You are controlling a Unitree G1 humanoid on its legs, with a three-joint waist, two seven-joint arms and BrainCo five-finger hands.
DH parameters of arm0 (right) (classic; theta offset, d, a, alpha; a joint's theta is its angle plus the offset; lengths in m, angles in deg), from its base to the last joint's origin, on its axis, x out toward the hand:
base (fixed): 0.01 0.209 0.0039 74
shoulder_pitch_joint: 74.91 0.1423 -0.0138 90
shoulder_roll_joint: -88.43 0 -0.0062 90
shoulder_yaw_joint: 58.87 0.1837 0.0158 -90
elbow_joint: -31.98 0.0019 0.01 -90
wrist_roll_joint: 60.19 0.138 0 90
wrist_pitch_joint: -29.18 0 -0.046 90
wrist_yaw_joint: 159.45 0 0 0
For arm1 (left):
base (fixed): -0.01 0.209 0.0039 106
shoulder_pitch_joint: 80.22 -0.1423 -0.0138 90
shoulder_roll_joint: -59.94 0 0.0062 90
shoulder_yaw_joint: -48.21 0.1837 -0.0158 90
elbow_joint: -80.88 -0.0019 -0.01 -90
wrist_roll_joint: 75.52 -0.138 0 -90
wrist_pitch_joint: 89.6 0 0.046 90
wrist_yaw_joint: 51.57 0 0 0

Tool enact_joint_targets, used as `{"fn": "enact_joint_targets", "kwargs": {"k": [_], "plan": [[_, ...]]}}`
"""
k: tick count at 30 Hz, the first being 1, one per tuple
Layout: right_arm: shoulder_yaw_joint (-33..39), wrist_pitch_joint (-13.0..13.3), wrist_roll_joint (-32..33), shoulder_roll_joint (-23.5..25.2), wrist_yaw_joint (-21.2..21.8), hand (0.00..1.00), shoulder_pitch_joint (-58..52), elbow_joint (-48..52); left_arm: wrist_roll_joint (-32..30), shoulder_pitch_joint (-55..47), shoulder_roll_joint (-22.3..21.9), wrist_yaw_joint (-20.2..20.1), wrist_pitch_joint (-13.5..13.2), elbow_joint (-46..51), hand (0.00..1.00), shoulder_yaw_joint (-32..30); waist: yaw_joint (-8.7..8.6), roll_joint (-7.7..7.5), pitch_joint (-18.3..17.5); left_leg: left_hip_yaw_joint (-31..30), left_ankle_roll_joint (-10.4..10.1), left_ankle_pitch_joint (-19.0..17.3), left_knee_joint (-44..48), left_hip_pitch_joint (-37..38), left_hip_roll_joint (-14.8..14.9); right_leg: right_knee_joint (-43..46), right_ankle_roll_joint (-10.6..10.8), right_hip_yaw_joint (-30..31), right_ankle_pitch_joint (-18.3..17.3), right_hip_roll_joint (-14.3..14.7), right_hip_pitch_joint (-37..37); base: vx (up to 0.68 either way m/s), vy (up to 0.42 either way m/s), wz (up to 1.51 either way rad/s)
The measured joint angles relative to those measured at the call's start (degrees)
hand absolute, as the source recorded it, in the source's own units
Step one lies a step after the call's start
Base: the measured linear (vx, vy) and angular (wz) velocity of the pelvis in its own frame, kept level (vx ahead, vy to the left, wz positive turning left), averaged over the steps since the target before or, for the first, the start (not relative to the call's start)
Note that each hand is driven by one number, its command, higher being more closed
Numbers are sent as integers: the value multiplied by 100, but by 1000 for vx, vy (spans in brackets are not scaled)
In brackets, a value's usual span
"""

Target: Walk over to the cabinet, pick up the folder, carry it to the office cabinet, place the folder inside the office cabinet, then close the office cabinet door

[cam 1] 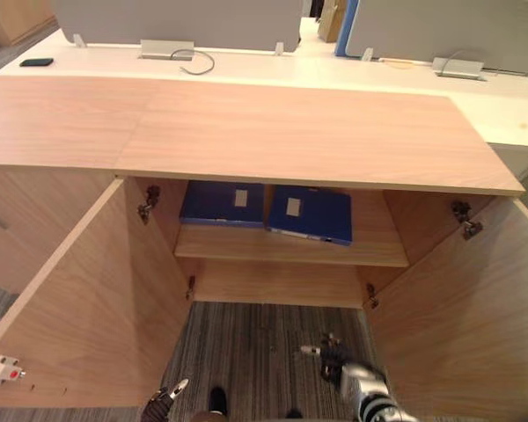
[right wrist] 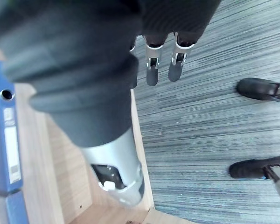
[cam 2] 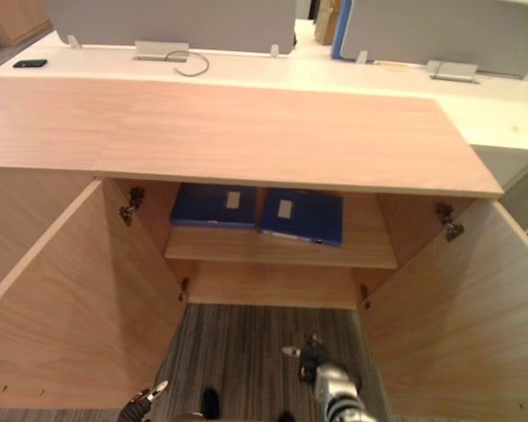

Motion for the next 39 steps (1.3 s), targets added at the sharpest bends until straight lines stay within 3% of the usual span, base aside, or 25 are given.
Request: {"fn": "enact_joint_targets", "kwargs": {"k": [3, 4, 5, 6, 7, 11, 14, 16, 20, 21, 23, 24, 25, 27, 28, 30, 31, 33, 34, 36, 37, 39], "plan": [[72, 123, 405, 126, -214, 0, -397, -12, -20, 60, -56, 166, -4, -204, 0, -227, -37, -10, 9, 140, 58, -249, 309, 165, -47, 36, -34, 511, 52, -19, -21, -79, 41, -69], [75, 140, 449, 127, -258, 0, -439, -1, -10, 80, -77, 184, -5, -207, 0, -284, -45, -12, 10, -74, 106, -389, 530, 95, -59, 62, -48, 637, 64, -18, -46, -77, -21, -99], [71, 231, 617, 98, -350, 0, -516, 51, 42, 93, -154, 249, -15, -227, 0, -352, -1, 18, 2, -794, 39, -742, 913, -19, -80, 130, -57, 935, 85, 16, -137, -68, -28, -107], [69, 308, 704, 83, -414, 0, -556, 78, 81, 94, -170, 303, -32, -264, 0, -370, -3, 38, -9, -905, 42, -936, 1091, -19, -138, 166, -43, 1167, 108, 28, -185, -102, 38, -141], [73, 412, 868, 97, -499, 0, -660, 220, 145, 112, -147, 312, -65, -376, 0, -370, -111, 79, -41, -776, 69, -1124, 1271, -3, -136, 134, -36, 1466, 116, 69, -217, -86, 91, -117], [48, 466, 1086, 126, -642, 0, -947, 1007, 154, 135, -144, 312, -84, -430, 0, -402, -169, 84, -73, 231, 78, -1430, 1547, 17, 18, 35, -63, 2371, 316, 237, -525, -82, 96, -136], [71, 497, 1133, 129, -812, 0, -1175, 1678, 124, 185, -122, 311, -135, -429, 0, -394, -263, 44, -144, 911, 87, -1543, 1575, 107, 51, -157, -126, 2688, 653, 246, -677, -15, 113, -122], [95, 510, 1192, 125, -901, 0, -1354, 2264, 124, 192, -142, 312, -144, -432, 0, -389, -326, 88, -174, 1219, 117, -1660, 1703, 161, 106, -153, -26, 2957, 784, 304, -730, 40, 82, -90], [324, 587, 1187, 119, -1114, 0, -1461, 3179, 126, 338, -395, 303, -192, -426, 0, -336, -423, 84, -146, 1629, 125, -1784, 1733, 395, 148, 4, 7, 3282, 832, 470, -806, 52, 31, -71], [367, 647, 1185, 130, -1183, 0, -1436, 3391, 94, 366, -447, 289, -235, -390, 0, -337, -439, 80, -62, 1849, 126, -1809, 1734, 516, 184, 137, 7, 3258, 847, 555, -877, -34, -35, -94], [423, 674, 1182, 130, -1279, 0, -1408, 3740, 35, 367, -489, 279, -242, -322, 0, -356, -382, 156, 15, 2236, 161, -1866, 1739, 609, 325, 273, -301, 2336, 584, 327, -993, -59, -6, -100], [591, 696, 1183, 137, -1394, 0, -1359, 3867, 54, 351, -582, 282, -246, -305, 0, -365, -333, 295, 142, 2490, 142, -1856, 1698, 812, 429, 991, -390, 949, 158, -108, -1135, -4, 80, -79], [692, 696, 1184, 141, -1508, 0, -1369, 3904, 49, 346, -611, 280, -241, -310, 0, -338, -341, 361, 146, 2599, 102, -1874, 1717, 931, 518, 1643, -440, -4, -48, -590, -1160, 5, 78, -69], [771, 691, 1184, 143, -1667, 0, -1373, 3947, 54, 319, -612, 281, -222, -316, 0, -279, -347, 368, 127, 2743, -1, -1882, 1738, 1058, 632, 2424, -556, -619, -130, -1227, -1126, 3, -25, -34], [802, 688, 1184, 144, -1701, 0, -1373, 4009, 55, 317, -610, 282, -218, -313, 0, -265, -346, 367, 127, 2760, -50, -1882, 1749, 1096, 677, 2578, -556, -694, -130, -1406, -1109, 16, -130, -32], [1044, 686, 1177, 154, -1813, 0, -1353, 4364, 82, 274, -538, 275, -214, -290, 0, -228, -344, 208, -14, 2752, -298, -1986, 1952, 1084, 733, 2582, -494, -769, 72, -1930, -993, 108, -235, -32], [1349, 688, 1149, 86, -1899, 0, -1232, 4410, 75, 277, -545, 270, -174, -363, 0, -237, -328, 253, -122, 2590, -311, -1960, 2016, 987, 767, 2327, -147, -772, -53, -1739, -931, 189, -291, -38], [1765, 691, 1072, -138, -2031, 0, -989, 4412, -5, 269, -640, 229, -149, -473, 0, -218, -352, 431, -214, 2052, -85, -1744, 1820, 918, 788, 1813, -24, -771, 25, -1404, -784, 130, -286, -40], [1854, 691, 1066, -187, -2044, 0, -975, 4398, -43, 269, -639, 225, -149, -485, 0, -206, -361, 438, -219, 1918, -40, -1696, 1699, 937, 760, 1645, 39, -770, 66, -1327, -708, 35, -180, -26], [2132, 691, 1066, -423, -2088, 0, -873, 4248, -112, 267, -641, 189, -142, -490, 0, -218, -359, 458, -235, 1614, -201, -1490, 1056, 1155, 681, 1060, 248, -724, 257, -1000, -526, 18, -47, -22], [2124, 692, 1065, -446, -2088, 0, -817, 4202, -103, 274, -615, 178, -134, -478, 0, -222, -364, 447, -225, 1620, -300, -1431, 989, 1199, 676, 914, 235, -684, 352, -940, -494, 17, 0, -27], [2078, 691, 1066, -452, -2060, 0, -713, 4069, -65, 289, -541, 177, -118, -482, 0, -198, -402, 375, -192, 1579, -309, -1425, 1002, 1219, 650, 645, 248, -636, 514, -886, -395, -12, 30, -17]]}}
